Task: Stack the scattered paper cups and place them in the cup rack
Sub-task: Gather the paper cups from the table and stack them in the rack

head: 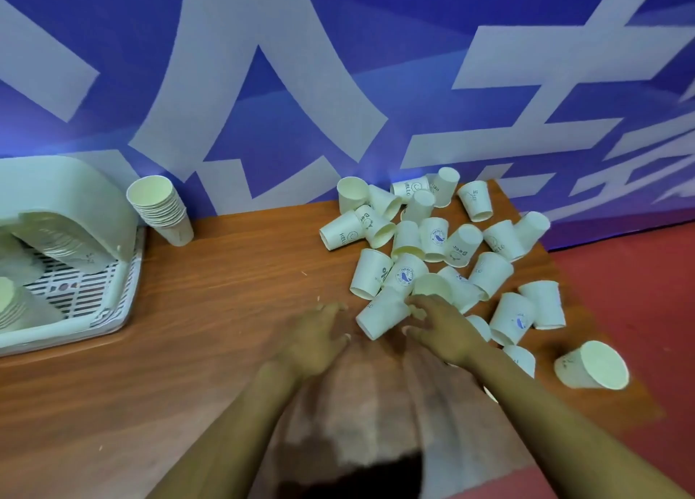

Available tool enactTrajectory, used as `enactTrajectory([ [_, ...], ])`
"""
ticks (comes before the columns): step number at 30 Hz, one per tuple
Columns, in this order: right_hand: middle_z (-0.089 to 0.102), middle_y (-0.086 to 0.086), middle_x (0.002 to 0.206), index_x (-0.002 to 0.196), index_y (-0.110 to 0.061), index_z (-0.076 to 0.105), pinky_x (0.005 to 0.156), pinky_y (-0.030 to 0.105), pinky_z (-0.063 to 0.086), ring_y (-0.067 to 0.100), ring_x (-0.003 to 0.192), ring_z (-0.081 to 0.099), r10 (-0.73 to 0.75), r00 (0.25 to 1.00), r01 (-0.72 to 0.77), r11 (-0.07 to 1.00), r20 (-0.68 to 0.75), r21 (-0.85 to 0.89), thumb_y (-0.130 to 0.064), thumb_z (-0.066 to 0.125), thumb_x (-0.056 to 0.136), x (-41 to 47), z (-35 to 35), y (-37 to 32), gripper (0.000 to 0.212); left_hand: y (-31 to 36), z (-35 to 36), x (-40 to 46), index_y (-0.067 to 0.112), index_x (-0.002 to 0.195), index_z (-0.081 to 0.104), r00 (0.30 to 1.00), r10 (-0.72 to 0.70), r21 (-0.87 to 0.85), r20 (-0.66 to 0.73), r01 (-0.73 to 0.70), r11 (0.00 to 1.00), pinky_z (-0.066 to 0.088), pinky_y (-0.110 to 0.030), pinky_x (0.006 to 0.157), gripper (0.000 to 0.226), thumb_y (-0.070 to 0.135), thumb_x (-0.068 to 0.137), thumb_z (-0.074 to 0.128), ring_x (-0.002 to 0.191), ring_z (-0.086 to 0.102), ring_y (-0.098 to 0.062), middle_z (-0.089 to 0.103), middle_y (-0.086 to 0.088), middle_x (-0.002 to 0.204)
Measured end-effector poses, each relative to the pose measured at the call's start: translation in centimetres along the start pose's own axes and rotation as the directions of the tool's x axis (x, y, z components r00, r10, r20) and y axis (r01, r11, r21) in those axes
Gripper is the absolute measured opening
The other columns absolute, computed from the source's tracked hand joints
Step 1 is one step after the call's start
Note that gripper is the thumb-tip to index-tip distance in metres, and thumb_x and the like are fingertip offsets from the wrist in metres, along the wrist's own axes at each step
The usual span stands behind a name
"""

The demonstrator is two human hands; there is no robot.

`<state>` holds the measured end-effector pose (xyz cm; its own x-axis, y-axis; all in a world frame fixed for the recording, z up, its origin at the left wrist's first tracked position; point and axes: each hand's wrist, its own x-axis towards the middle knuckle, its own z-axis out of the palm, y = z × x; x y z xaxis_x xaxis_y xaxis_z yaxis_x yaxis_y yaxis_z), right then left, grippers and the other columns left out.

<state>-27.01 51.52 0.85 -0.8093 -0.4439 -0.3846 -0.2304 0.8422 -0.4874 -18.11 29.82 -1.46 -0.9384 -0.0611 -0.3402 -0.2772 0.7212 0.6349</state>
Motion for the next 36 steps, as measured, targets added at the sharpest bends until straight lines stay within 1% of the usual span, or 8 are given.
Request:
enactTrajectory([
  [3, 0.045, 0.004, 0.137, 0.136, -0.021, 0.044, 0.103, 0.035, 0.038, 0.021, 0.125, 0.044, -0.037, 0.997, 0.037, 0.999, -0.063, 0.004, -0.031, 0.065, 0.083, 2.2, -1.5, 1.7, 0.058, 1.3, 0.7, 2.5, 0.026, 0.134, 0.043, 1.000, -0.018, 0.051, -0.019, 0.019, 0.999, 0.038, -0.039, 0.104, 0.053, 0.039, 0.084, 0.055, 0.126, 0.046, -0.022, 0.050, -0.002, 0.136],
  [6, 0.041, 0.003, 0.141, 0.140, -0.023, 0.040, 0.101, 0.039, 0.039, 0.024, 0.126, 0.042, -0.118, 0.989, 0.114, 0.992, -0.086, -0.048, -0.043, 0.065, 0.076, 4.0, -2.2, 3.6, 0.071, 3.8, 2.6, 4.7, 0.030, 0.137, 0.039, 0.998, -0.059, 0.079, -0.038, 0.062, 0.995, 0.035, -0.043, 0.105, 0.060, 0.041, 0.080, 0.054, 0.125, 0.044, -0.025, 0.048, 0.000, 0.136],
  [11, 0.037, 0.001, 0.146, 0.144, -0.026, 0.033, 0.104, 0.042, 0.035, 0.025, 0.131, 0.037, -0.172, 0.981, 0.147, 0.962, -0.092, -0.230, -0.054, 0.071, 0.070, 6.1, -2.4, 6.8, 0.087, 6.4, 6.7, 7.7, 0.029, 0.143, 0.032, 0.989, -0.118, 0.123, -0.093, 0.129, 0.984, 0.032, -0.036, 0.108, 0.066, 0.038, 0.085, 0.062, 0.133, 0.028, -0.024, 0.032, 0.002, 0.146],
  [19, 0.033, -0.004, 0.149, 0.147, -0.026, 0.023, 0.108, 0.037, 0.025, 0.022, 0.135, 0.030, -0.145, 0.989, 0.143, 0.980, -0.009, -0.142, -0.050, 0.069, 0.075, 6.6, -2.8, 8.4, 0.089, 7.5, 8.7, 9.0, 0.028, 0.143, 0.031, 0.977, -0.138, 0.214, -0.161, 0.172, 0.962, 0.030, -0.034, 0.108, 0.070, 0.037, 0.082, 0.063, 0.131, 0.026, -0.021, 0.035, 0.005, 0.143],
  [27, 0.039, -0.001, 0.146, 0.147, -0.020, 0.027, 0.107, 0.035, 0.028, 0.021, 0.134, 0.034, -0.157, 0.988, 0.157, 0.987, 0.000, -0.040, -0.047, 0.070, 0.076, 6.1, -3.3, 7.5, 0.087, 6.9, 7.0, 6.3, 0.028, 0.145, 0.028, 0.968, -0.145, 0.058, -0.204, 0.160, 0.985, 0.040, -0.033, 0.097, 0.077, 0.038, 0.079, 0.067, 0.122, 0.039, -0.024, 0.040, 0.000, 0.132],
  [30, 0.051, -0.006, 0.132, 0.136, -0.025, 0.040, 0.100, 0.039, 0.041, 0.021, 0.122, 0.046, -0.131, 0.991, 0.130, 0.991, -0.021, -0.034, -0.064, 0.063, 0.067, 5.5, -3.4, 6.6, 0.082, 5.8, 5.6, 4.8, 0.024, 0.147, 0.026, 0.964, -0.144, -0.020, -0.225, 0.143, 0.990, 0.040, -0.032, 0.099, 0.083, 0.038, 0.077, 0.069, 0.122, 0.039, -0.020, 0.035, -0.001, 0.131],
  [32, 0.052, -0.005, 0.128, 0.132, -0.025, 0.041, 0.097, 0.041, 0.043, 0.022, 0.119, 0.048, -0.108, 0.992, 0.106, 0.993, -0.058, -0.047, -0.068, 0.059, 0.064, 4.8, -3.2, 5.3, 0.082, 4.7, 4.6, 3.8, 0.021, 0.145, 0.029, 0.963, -0.125, -0.058, -0.238, 0.114, 0.992, 0.043, -0.036, 0.096, 0.084, 0.038, 0.073, 0.069, 0.118, 0.041, -0.022, 0.032, 0.001, 0.123],
  [36, 0.042, 0.002, 0.142, 0.145, -0.019, 0.031, 0.102, 0.035, 0.033, 0.023, 0.130, 0.038, -0.089, 0.986, 0.085, 0.996, -0.140, -0.033, -0.050, 0.071, 0.073, 1.9, -2.6, 0.3, 0.088, 2.1, 2.0, 1.0, 0.022, 0.142, 0.033, 0.952, -0.027, -0.052, -0.304, 0.012, 0.999, 0.046, -0.034, 0.088, 0.082, 0.038, 0.069, 0.066, 0.103, 0.046, -0.022, 0.021, 0.009, 0.106],
])
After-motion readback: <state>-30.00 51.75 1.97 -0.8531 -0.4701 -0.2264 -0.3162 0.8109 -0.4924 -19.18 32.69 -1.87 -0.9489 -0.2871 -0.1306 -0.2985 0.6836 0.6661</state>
